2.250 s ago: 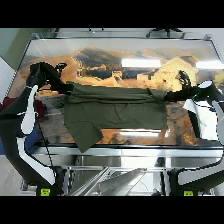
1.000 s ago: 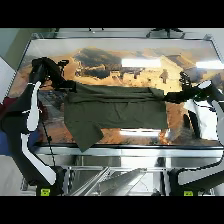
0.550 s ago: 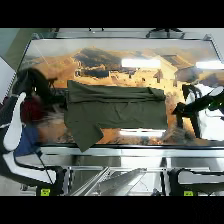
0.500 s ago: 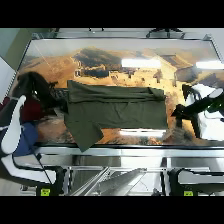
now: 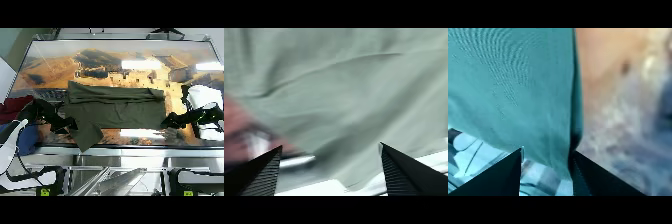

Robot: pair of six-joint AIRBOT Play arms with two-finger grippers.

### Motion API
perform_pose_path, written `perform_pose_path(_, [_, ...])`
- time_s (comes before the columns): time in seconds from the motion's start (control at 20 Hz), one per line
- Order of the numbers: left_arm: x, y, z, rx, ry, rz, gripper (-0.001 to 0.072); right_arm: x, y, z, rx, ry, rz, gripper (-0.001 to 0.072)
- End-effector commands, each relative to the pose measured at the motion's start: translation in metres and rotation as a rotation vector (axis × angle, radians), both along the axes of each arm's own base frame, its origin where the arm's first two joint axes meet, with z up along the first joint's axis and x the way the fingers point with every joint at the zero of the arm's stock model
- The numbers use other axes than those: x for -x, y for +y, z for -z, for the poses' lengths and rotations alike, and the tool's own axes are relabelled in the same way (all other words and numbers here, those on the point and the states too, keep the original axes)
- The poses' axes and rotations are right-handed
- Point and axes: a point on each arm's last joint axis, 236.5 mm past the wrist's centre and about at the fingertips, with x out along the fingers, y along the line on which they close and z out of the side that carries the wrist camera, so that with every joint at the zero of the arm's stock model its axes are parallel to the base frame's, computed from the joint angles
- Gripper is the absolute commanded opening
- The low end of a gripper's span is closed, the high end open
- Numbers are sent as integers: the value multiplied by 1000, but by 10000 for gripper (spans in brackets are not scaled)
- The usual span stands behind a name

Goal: Fold the shirts.

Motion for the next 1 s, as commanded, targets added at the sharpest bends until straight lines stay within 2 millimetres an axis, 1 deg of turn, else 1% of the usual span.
perform_pose_path(0.0, [-31, -32, -5, 120, -132, -69, 450, -10, 6, -1, -30, -47, 20, 364])
perform_pose_path(0.05, [-31, -37, -5, 125, -145, -48, 309, -12, 8, -2, -40, -61, 18, 285])
perform_pose_path(0.1, [-29, -43, -5, 125, -145, -25, 163, -14, 11, -5, -57, -71, 20, 154])
perform_pose_path(0.15, [-28, -47, -6, 129, -146, -16, 28, -16, 12, -8, -67, -79, 22, 87])
perform_pose_path(0.2, [-30, -50, -8, 141, -157, -6, 18, -17, 14, -11, -81, -88, 12, 32])
perform_pose_path(0.25, [-32, -51, -13, 151, -167, 19, 18, -17, 14, -16, -89, -89, 3, 32])
perform_pose_path(0.3, [-35, -51, -22, 155, -195, 56, 18, -17, 15, -21, -96, -93, -8, 32])
perform_pose_path(0.35, [-40, -44, -32, 137, -235, 62, 18, -16, 12, -26, -89, -95, -14, 32])
perform_pose_path(0.45, [-47, -29, -57, 118, -316, 33, 18, -16, -3, -33, -54, -109, 9, 31])
perform_pose_path(0.55, [-40, -18, -84, 135, -342, 10, 17, -19, -15, -41, -50, -132, 54, 31])
perform_pose_path(0.6, [-38, -15, -97, 143, -367, -1, 17, -22, -17, -48, -60, -148, 70, 32])
perform_pose_path(0.7, [-42, -11, -123, 126, -455, -1, 17, -29, -12, -67, -66, -206, 76, 32])
perform_pose_path(0.8, [-60, -9, -159, 105, -571, 8, 17, -43, -7, -92, -27, -296, 40, 32])
perform_pose_path(0.85, [-73, -11, -179, 95, -636, 24, 17, -55, -6, -107, 4, -355, 23, 32])
perform_pose_path(0.95, [-100, -12, -206, 75, -717, 52, 17, -81, -5, -130, 75, -443, 12, 32])
